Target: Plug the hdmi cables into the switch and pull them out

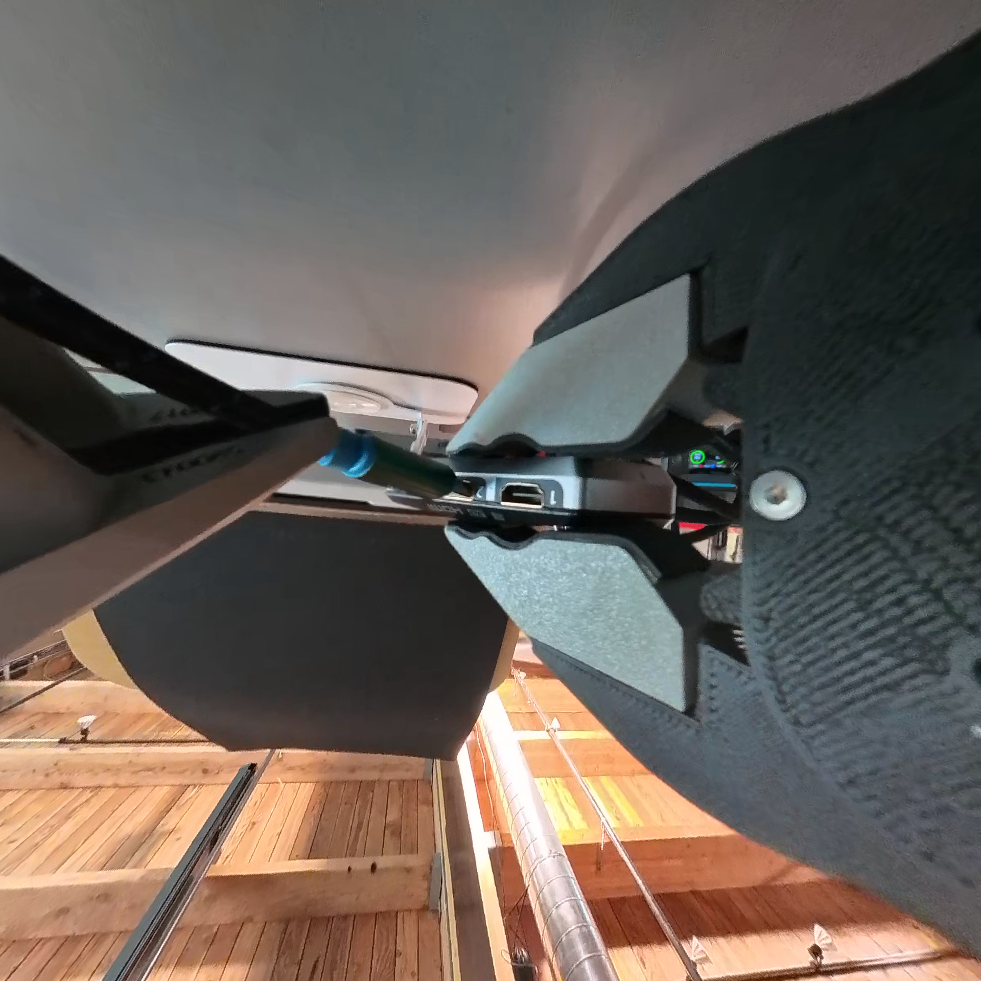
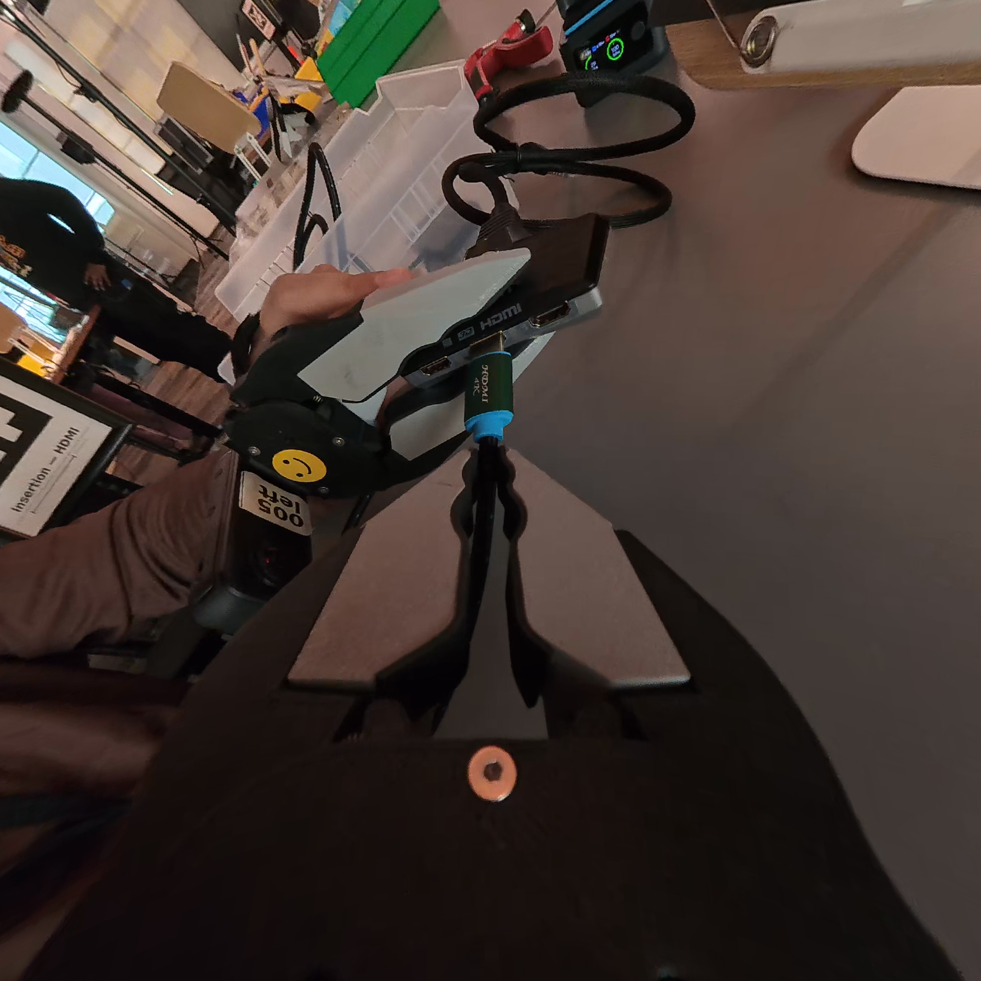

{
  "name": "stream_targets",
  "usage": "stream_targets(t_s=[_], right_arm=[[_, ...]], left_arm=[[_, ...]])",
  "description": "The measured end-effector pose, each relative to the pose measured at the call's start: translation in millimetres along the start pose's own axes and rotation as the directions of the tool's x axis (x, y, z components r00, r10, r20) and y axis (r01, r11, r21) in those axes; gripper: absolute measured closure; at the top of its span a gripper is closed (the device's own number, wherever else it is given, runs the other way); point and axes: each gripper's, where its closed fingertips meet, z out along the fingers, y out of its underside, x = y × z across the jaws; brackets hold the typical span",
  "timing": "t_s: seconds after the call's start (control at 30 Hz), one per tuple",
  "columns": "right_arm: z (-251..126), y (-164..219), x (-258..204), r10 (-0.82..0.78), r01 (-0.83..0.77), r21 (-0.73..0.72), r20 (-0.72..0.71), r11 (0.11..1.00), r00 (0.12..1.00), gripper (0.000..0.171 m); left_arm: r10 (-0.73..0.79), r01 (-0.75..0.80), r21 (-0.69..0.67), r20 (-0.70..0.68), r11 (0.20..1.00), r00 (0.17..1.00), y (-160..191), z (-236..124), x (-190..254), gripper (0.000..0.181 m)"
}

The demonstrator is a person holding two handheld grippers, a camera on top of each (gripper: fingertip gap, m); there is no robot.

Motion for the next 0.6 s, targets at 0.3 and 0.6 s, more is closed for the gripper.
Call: stream_targets(t_s=[0.3, 0.6], right_arm=[[-10, -6, -14, 0.092, -0.099, 0.032, 0.161, 0.995, 0.983, 0.169], [-15, -4, -23, 0.150, -0.158, 0.007, 0.267, 0.987, 0.952, 0.169]], left_arm=[[0.026, -0.030, 0.039, 0.099, 0.999, 0.995, -9, -7, -18, 0.161], [0.044, -0.056, 0.079, 0.144, 0.995, 0.989, -15, -13, -25, 0.161]])
